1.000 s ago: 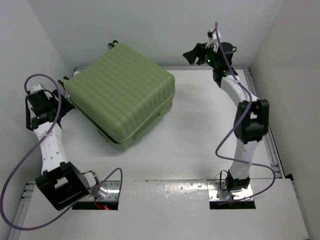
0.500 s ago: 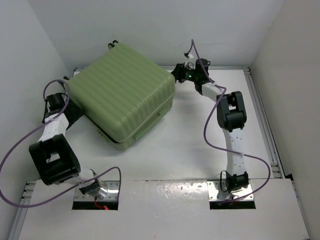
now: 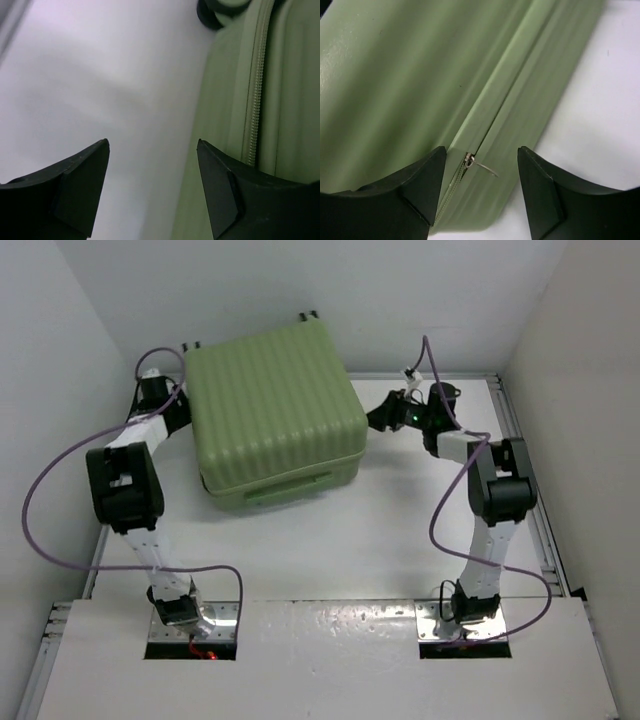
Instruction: Pack the luggage
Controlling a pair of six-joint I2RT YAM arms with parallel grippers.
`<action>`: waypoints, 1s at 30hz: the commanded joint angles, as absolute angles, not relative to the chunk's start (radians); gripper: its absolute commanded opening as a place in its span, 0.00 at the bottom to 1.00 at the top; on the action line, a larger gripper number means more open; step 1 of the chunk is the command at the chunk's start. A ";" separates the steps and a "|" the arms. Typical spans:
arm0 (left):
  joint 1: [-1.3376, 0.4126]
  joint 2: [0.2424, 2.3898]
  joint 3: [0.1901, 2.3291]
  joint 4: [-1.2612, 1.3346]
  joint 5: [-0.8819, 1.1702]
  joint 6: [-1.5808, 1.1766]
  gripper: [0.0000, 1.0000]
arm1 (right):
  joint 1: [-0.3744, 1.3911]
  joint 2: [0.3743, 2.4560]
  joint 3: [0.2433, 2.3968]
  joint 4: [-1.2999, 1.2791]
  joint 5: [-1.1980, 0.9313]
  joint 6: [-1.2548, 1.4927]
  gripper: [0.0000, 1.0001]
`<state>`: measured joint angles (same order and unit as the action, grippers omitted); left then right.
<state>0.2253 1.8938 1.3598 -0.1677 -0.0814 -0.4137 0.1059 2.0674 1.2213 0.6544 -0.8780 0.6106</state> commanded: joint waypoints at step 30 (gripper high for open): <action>0.498 1.052 1.037 -0.354 0.074 -0.290 0.94 | 0.671 1.950 1.367 0.928 -0.894 0.652 0.66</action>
<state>0.4301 1.0599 1.0565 -0.2356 0.0891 -0.2897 0.7536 2.0842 1.4296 0.7574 -0.9386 0.6041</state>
